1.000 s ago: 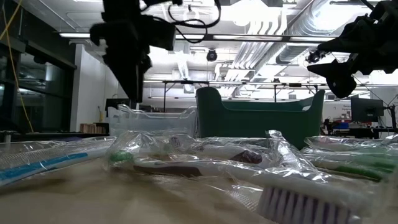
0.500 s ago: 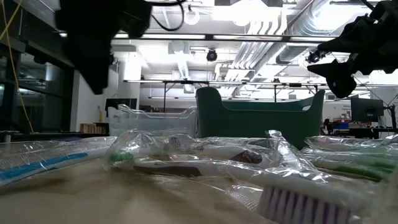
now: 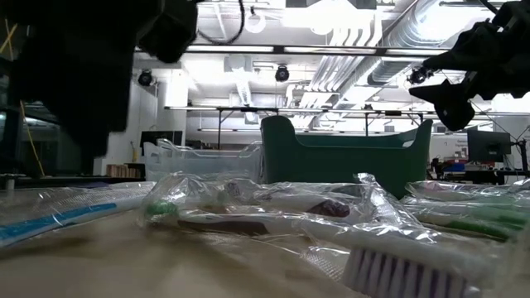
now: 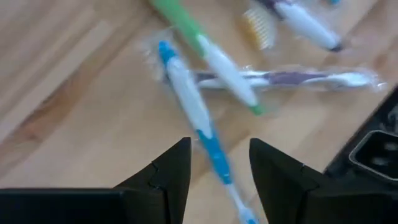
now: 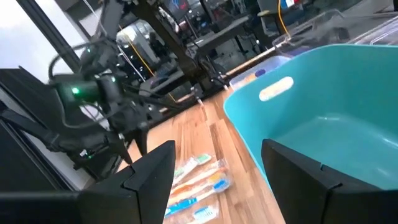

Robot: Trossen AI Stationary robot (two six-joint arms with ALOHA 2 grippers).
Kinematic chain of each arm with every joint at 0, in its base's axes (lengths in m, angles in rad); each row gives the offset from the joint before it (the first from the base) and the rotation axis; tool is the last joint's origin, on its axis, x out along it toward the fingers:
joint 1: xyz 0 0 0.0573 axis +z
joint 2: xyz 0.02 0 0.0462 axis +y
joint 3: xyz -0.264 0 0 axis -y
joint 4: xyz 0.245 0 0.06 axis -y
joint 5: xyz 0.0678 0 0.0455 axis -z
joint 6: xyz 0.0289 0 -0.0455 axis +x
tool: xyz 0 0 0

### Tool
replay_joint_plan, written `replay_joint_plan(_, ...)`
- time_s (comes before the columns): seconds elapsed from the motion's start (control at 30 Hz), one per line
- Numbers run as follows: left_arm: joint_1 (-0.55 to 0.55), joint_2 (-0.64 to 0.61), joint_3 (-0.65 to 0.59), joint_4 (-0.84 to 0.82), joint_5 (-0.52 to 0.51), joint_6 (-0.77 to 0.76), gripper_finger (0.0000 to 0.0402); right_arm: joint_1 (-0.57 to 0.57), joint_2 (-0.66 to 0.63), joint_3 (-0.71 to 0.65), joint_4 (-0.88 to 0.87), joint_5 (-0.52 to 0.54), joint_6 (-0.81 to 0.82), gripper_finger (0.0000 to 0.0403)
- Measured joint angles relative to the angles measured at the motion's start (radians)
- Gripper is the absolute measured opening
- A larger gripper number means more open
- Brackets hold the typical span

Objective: Pick & Place Toothbrushes
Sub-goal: Put the blue toothbrush into the green bin

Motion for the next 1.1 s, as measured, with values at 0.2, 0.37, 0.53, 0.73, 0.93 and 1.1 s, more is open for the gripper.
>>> replay_joint_plan(0.2,0.001,0.047,0.000,0.056,0.017,-0.001,0.0157,0.000,0.011,0.000,-0.007,0.000,0.000,0.0233)
replay_joint_plan(0.37,0.001,0.077,0.000,0.061,0.019,0.000,0.0157,0.000,0.023,0.000,-0.005,-0.001,0.000,0.0233)
replay_joint_plan(0.53,0.001,0.096,0.000,0.056,0.023,-0.001,0.0157,0.000,0.034,0.000,-0.004,0.001,0.000,0.0233)
replay_joint_plan(0.73,0.001,0.095,0.000,0.042,0.005,0.006,0.0157,0.000,0.039,0.000,-0.007,-0.001,0.000,0.0233)
replay_joint_plan(0.93,0.002,0.107,0.000,0.027,-0.004,0.017,0.0157,0.000,0.038,0.000,-0.007,0.000,0.000,0.0233)
replay_joint_plan(1.1,0.002,0.119,0.003,0.022,-0.005,0.037,0.0157,0.000,0.038,0.000,-0.006,0.000,0.000,0.0233)
